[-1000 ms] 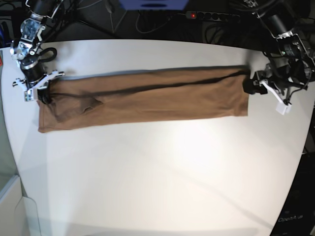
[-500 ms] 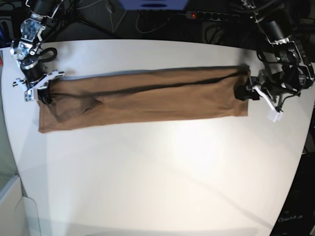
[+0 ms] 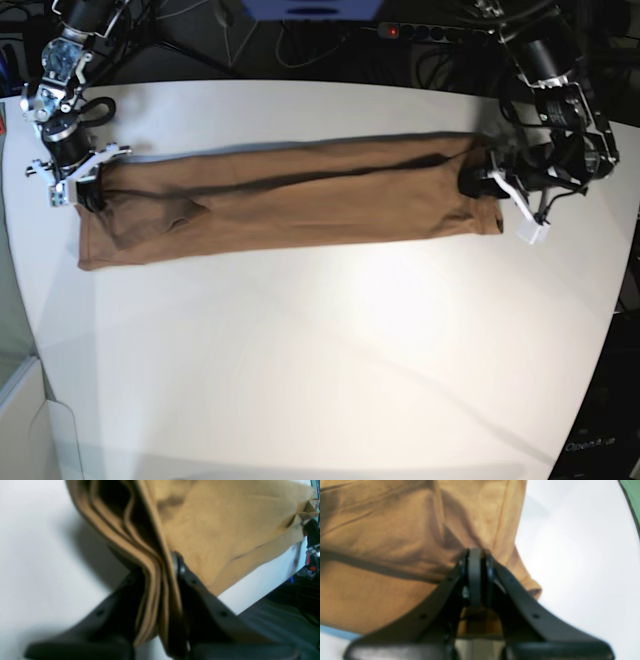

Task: Fold the T-shirt properly
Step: 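Lift the strip end with the left gripper and fold it toward the right gripper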

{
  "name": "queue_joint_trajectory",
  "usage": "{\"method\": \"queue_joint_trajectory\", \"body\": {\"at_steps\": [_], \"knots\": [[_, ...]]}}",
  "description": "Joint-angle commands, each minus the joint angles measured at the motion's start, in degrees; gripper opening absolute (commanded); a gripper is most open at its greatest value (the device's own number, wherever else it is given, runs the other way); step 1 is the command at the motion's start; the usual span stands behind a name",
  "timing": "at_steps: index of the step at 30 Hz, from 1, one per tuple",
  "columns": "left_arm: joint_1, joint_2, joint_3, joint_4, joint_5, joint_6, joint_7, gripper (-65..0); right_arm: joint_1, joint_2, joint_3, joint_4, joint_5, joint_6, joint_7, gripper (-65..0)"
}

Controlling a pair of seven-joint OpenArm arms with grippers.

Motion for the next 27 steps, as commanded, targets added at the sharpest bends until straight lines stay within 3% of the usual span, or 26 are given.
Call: {"method": "queue_joint_trajectory", "body": {"at_steps": [1,8,11,17,23,27], "knots": [[-0.79,-0.66,0.19,0.43,2.26,0.27,1.76,-61.7,-0.32,0.46,-0.2,0.02,-1.85,0.84,-2.92,-62.2],[-1.76,-0.48,0.36,11.59,2.08,0.27,1.76,-61.8,-0.41,0.46,-0.99,0.02,-1.94,0.84,-3.1,-62.2],[-2.2,-0.22,3.88,17.05,2.0,0.27,1.76,-61.8,-0.41,0.46,-1.17,0.02,-1.94,0.84,-3.19,-62.2],[-3.25,3.48,8.8,25.31,2.08,0.27,1.76,-61.9,-0.41,0.46,-1.78,0.02,-1.94,0.84,-3.36,-62.2],[-5.45,8.05,14.87,25.84,2.08,0.27,1.76,-62.1,-0.5,0.46,-2.57,0.02,-1.94,0.84,-3.36,-62.2],[-7.12,11.83,15.4,25.57,2.61,0.27,1.76,-62.1,-1.2,0.46,-2.48,0.11,-1.94,0.84,-3.36,-62.2]]}}
